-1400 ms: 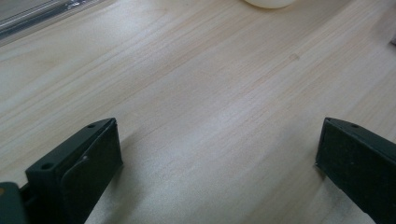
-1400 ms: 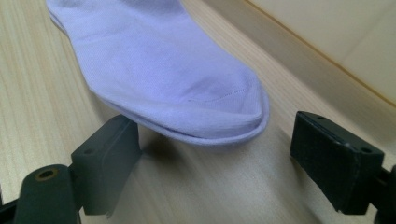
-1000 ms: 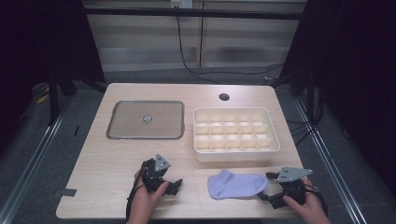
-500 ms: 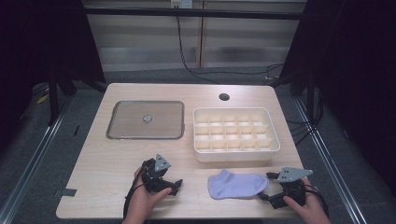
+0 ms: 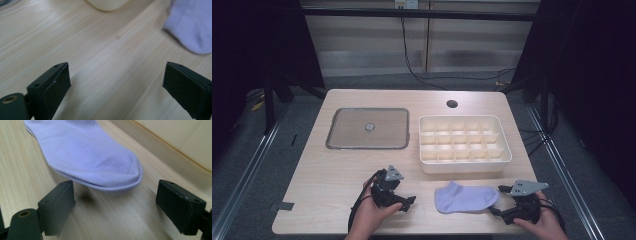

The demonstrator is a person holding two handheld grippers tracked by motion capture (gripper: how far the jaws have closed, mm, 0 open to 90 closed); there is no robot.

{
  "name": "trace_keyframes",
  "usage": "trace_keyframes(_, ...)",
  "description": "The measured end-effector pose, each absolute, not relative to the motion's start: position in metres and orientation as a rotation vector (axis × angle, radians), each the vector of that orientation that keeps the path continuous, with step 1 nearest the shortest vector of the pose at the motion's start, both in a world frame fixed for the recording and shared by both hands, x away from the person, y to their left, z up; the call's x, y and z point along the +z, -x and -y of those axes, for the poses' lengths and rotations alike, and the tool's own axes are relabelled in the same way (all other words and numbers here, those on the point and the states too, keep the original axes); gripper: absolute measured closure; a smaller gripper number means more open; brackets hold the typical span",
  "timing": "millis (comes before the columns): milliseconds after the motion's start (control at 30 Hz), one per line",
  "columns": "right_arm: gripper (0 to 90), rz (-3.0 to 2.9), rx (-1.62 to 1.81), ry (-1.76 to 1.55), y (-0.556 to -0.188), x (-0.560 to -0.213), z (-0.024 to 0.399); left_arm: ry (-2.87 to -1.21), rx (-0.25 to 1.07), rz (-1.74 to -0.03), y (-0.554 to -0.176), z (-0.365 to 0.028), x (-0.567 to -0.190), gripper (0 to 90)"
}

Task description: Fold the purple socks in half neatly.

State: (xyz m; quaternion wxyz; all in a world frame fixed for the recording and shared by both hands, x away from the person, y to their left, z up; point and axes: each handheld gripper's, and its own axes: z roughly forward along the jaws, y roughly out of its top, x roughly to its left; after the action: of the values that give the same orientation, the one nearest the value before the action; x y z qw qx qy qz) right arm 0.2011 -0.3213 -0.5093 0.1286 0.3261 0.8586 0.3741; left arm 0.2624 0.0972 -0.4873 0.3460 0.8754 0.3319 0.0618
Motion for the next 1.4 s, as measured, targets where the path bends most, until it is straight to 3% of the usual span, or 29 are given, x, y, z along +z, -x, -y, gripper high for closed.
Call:
trace_keyframes(200,15.1,-2.492,1.084,-0.957,-0.201,-0.509,0.322,-2.285,0.089,-0.857,-0.264,-0.083,-0.478,15.2)
trace_keyframes(333,15.4,-2.487,1.082,-0.966,-0.199,-0.509,0.322,-2.301,0.067,-0.84,-0.264,-0.074,-0.48,15.2)
trace_keyframes(567,24.2,-2.492,1.061,-0.987,-0.198,-0.505,0.333,-2.345,0.026,-0.843,-0.266,-0.059,-0.478,19.2)
trace_keyframes(600,32.3,-2.496,1.043,-0.989,-0.196,-0.503,0.337,-2.354,0.015,-0.849,-0.266,-0.057,-0.477,25.3)
trace_keyframes(667,35.0,-2.488,1.04,-0.993,-0.196,-0.501,0.339,-2.365,0.014,-0.857,-0.266,-0.053,-0.476,26.8)
trace_keyframes(700,44.1,-2.476,1.063,-1.017,-0.195,-0.499,0.342,-2.37,0.015,-0.854,-0.266,-0.051,-0.476,30.2)
trace_keyframes(733,44.1,-2.476,1.063,-1.017,-0.195,-0.499,0.342,-2.368,0.011,-0.853,-0.266,-0.049,-0.475,30.2)
trace_keyframes(800,56.0,-2.474,1.078,-1.019,-0.195,-0.495,0.343,-2.366,-0.008,-0.849,-0.267,-0.045,-0.474,34.6)
trace_keyframes(967,81.1,-2.476,1.021,-1.022,-0.195,-0.488,0.341,-2.376,-0.03,-0.838,-0.267,-0.039,-0.476,35.7)
trace_keyframes(1033,84.6,-2.468,1.05,-1.033,-0.197,-0.487,0.343,-2.371,-0.025,-0.84,-0.267,-0.038,-0.476,35.7)
trace_keyframes(1400,85.6,-2.509,1.05,-0.97,-0.2,-0.487,0.325,-2.355,-0.03,-0.857,-0.269,-0.04,-0.474,35.7)
